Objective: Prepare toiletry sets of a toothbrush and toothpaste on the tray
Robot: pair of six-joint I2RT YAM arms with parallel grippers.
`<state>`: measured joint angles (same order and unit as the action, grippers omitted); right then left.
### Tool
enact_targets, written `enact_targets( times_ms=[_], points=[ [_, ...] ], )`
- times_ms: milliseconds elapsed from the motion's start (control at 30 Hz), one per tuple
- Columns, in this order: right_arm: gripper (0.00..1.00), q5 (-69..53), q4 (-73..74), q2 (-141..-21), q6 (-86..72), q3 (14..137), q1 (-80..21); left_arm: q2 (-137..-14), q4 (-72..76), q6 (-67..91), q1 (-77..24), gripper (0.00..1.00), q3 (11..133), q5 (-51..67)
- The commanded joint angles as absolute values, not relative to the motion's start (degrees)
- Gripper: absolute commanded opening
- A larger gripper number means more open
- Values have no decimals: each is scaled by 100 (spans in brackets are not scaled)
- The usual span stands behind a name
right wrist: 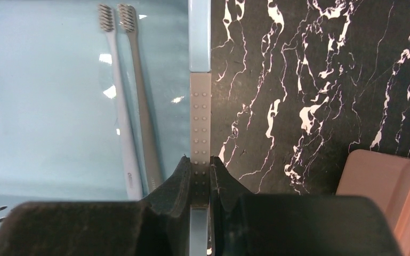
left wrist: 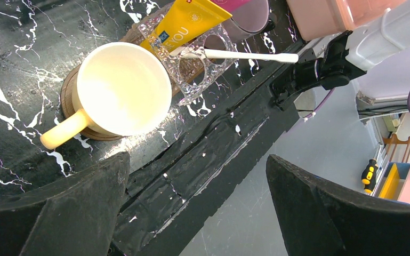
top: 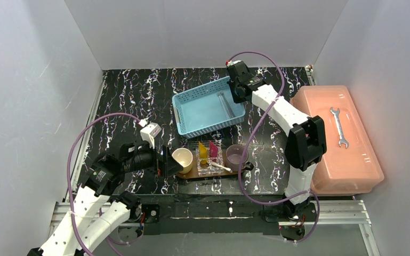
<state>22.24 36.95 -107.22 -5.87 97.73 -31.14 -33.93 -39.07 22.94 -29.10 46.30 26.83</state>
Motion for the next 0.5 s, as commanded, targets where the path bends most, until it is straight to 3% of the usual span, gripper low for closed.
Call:
enact_targets(
  times_ms=[0, 467],
  points=[
    [1, 2251, 3386, -10664, -628, 9859, -3164, -3392, -3875, 2208, -2921, 99, 4597, 2751],
    [1, 2138, 3227, -11171, -823, 9563, -3129, -3381, -3876, 2206, -2924, 99, 4597, 2742]
  ],
)
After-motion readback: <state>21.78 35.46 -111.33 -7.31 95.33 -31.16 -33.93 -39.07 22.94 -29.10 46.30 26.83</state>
